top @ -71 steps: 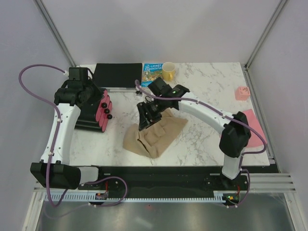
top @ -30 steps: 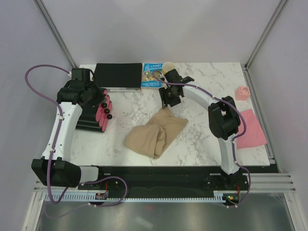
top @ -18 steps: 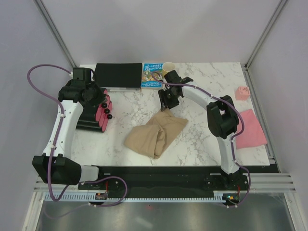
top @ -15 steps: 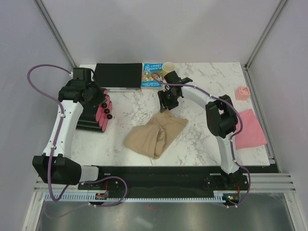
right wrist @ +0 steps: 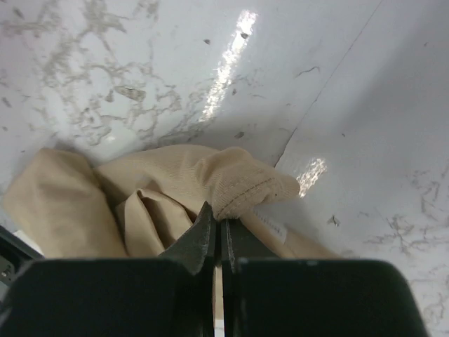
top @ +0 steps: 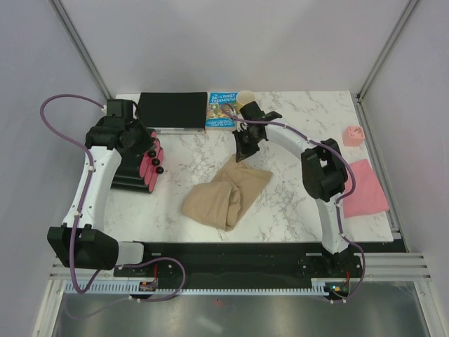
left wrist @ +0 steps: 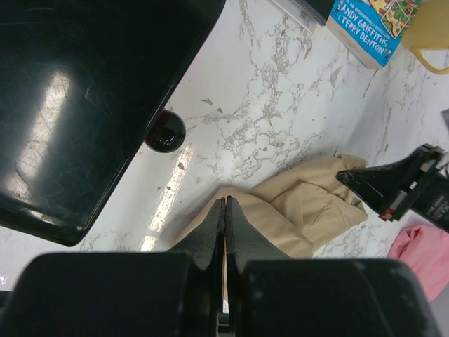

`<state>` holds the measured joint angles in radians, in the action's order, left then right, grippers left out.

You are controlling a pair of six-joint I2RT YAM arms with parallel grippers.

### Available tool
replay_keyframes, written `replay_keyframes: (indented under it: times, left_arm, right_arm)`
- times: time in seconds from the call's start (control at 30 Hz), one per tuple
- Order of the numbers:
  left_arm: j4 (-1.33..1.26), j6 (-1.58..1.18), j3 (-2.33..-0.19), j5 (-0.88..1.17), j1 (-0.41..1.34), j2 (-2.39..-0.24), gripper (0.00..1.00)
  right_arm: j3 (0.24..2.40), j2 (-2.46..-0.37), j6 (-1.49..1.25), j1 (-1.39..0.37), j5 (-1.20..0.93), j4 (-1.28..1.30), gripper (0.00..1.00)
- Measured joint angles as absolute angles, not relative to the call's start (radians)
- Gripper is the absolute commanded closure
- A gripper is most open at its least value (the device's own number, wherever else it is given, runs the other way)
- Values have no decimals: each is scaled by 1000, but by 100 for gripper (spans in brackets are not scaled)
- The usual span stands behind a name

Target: Fold and stack the t-shirts

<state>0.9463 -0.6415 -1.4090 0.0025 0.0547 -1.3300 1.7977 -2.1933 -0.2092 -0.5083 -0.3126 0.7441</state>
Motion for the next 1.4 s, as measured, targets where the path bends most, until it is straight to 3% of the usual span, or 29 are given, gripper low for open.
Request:
replay_keyframes:
  times: [0.63, 1.4]
  left_arm:
    - [921, -642, -1364, 58, 55, -1250, 98]
    - [893, -641, -1357, 165, 55, -1205, 98]
  right_arm:
    - [2032, -1723, -282, -506, -310, 794, 100]
    - [2313, -1694, -464, -513, -462, 807, 100]
